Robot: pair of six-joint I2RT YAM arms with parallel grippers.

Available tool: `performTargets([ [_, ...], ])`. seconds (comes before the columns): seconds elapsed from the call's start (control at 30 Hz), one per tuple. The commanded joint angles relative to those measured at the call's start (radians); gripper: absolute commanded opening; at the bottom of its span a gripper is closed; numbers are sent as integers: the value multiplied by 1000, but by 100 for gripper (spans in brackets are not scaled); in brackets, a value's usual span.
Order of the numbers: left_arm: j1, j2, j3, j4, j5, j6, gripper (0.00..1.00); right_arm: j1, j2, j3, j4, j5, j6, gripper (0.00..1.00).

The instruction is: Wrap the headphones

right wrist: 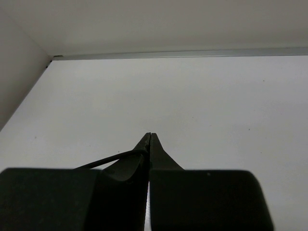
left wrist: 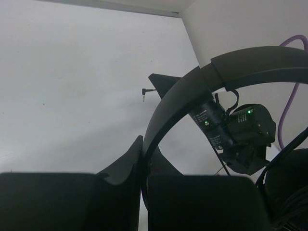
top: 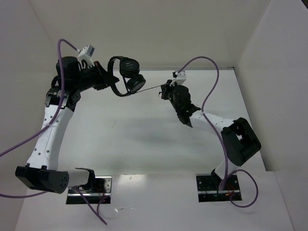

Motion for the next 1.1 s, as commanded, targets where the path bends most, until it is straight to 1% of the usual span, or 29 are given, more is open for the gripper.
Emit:
performTargets([
  [0.0,8,-60,55,90,90,-76,1,-35,38,34,77,65,6,1],
  [0.07,8,-60,55,90,78,-87,1,-35,47,43,86,74,15,1],
  [0.27,8,-51,65,101,68,-130,1,-35,69,63,86,94,36,8],
  [0.37,8,-51,43,101,68,-130,1,-35,78,63,95,94,36,6],
  [0.4,8,-51,43,110,68,-130,1,-35,78,78,95,83,36,2],
  [0.53,8,-51,34,110,59,-130,1,-35,102,100,71,72,27,2],
  [0.6,8,-51,34,110,49,-130,1,-35,102,100,61,83,41,9],
  [0.67,8,-51,45,110,49,-130,1,-35,102,74,61,83,52,10],
  [0.7,8,-51,45,110,49,-130,1,-35,93,74,61,72,52,7],
  [0.77,8,-51,45,110,49,-130,1,-35,93,63,52,57,52,7],
  [0.8,8,-51,45,110,49,-130,1,-35,93,63,52,42,52,10],
  [0.83,8,-51,36,110,49,-130,1,-35,93,63,42,42,61,8],
  [0.87,8,-51,35,110,49,-130,1,-35,93,63,41,42,61,3],
  [0.9,8,-51,35,110,49,-130,1,-35,93,63,41,31,52,1],
  [1.07,8,-51,26,110,49,-130,1,-35,93,54,54,45,41,1],
])
